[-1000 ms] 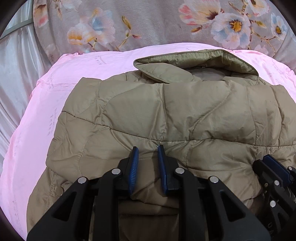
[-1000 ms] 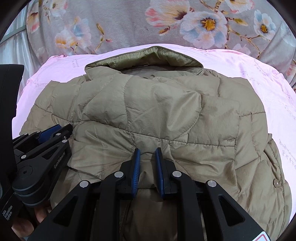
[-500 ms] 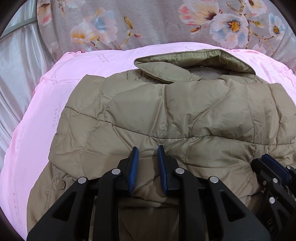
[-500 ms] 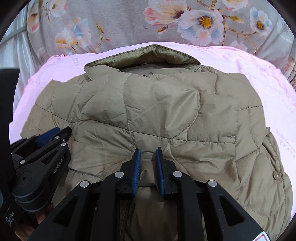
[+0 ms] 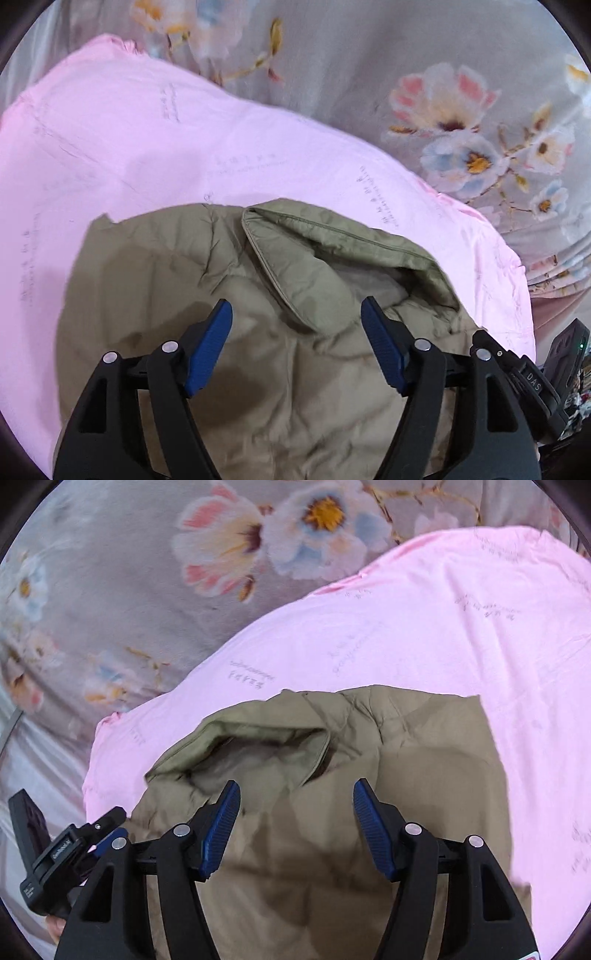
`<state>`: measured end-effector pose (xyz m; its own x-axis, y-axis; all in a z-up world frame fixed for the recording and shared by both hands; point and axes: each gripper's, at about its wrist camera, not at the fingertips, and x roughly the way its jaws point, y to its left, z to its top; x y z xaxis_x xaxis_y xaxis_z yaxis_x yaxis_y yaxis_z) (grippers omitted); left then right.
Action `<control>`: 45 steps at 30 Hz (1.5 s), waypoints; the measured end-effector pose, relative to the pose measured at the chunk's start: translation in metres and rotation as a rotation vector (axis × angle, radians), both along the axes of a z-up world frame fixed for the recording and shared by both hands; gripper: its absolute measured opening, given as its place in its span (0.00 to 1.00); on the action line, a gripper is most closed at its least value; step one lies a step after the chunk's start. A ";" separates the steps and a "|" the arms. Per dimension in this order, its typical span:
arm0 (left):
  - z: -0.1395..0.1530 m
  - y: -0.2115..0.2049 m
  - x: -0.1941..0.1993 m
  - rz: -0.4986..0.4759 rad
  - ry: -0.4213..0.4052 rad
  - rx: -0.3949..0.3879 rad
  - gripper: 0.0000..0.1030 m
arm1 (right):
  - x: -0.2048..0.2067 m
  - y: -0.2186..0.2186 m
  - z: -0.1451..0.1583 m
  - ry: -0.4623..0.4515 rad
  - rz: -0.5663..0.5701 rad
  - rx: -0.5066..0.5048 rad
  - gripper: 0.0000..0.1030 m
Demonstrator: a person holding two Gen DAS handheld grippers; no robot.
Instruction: Fold large clothes
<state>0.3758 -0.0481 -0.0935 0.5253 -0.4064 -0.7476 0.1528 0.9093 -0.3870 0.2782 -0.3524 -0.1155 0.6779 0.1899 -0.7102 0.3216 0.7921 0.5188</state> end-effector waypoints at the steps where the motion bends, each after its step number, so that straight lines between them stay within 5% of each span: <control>1: -0.012 -0.003 0.012 -0.010 0.041 -0.013 0.68 | 0.008 -0.001 -0.006 0.008 0.004 0.008 0.61; 4: -0.035 -0.012 0.029 -0.022 0.111 -0.025 0.64 | 0.029 0.005 -0.020 0.042 0.046 -0.014 0.62; 6: -0.035 -0.019 0.028 -0.043 0.078 -0.009 0.54 | 0.040 0.023 -0.024 0.046 0.126 -0.036 0.58; 9: -0.025 -0.028 0.023 -0.064 0.034 -0.007 0.24 | 0.045 0.044 -0.019 0.018 0.176 -0.065 0.27; 10: -0.020 -0.028 0.022 -0.063 0.012 -0.008 0.15 | 0.044 0.045 -0.014 -0.009 0.168 -0.065 0.04; 13: -0.006 -0.024 0.016 -0.054 -0.051 -0.014 0.08 | 0.034 0.035 0.004 -0.130 0.134 0.041 0.04; 17: -0.023 -0.030 0.012 -0.062 -0.064 0.114 0.06 | 0.025 0.037 -0.011 -0.069 0.136 -0.069 0.04; 20: -0.047 -0.031 0.014 -0.056 -0.035 0.153 0.05 | 0.027 0.036 -0.041 0.027 0.134 -0.115 0.03; 30: -0.054 -0.036 0.007 -0.051 -0.092 0.246 0.08 | 0.028 0.030 -0.057 0.039 0.132 -0.070 0.00; 32: -0.044 -0.029 0.000 -0.050 -0.108 0.250 0.15 | 0.019 0.027 -0.044 0.036 0.125 -0.089 0.12; 34: -0.024 -0.013 -0.009 -0.039 -0.146 0.228 0.43 | 0.006 0.027 -0.019 -0.010 0.099 -0.156 0.18; 35: -0.011 -0.004 -0.011 -0.027 -0.179 0.202 0.48 | 0.001 0.024 -0.002 -0.063 0.086 -0.174 0.18; 37: 0.021 0.009 -0.003 0.006 -0.236 0.153 0.48 | 0.002 0.016 0.021 -0.122 0.066 -0.143 0.18; 41: 0.057 0.006 0.048 0.041 -0.215 0.081 0.48 | 0.053 0.011 0.055 -0.167 0.068 -0.047 0.17; 45: 0.039 -0.005 0.100 0.029 -0.031 0.022 0.48 | 0.096 0.025 0.059 -0.128 0.115 -0.054 0.17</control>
<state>0.4756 -0.0536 -0.0548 0.5597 -0.3741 -0.7394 0.1379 0.9219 -0.3621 0.3745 -0.3270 -0.0567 0.7393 0.2353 -0.6309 0.1613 0.8477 0.5053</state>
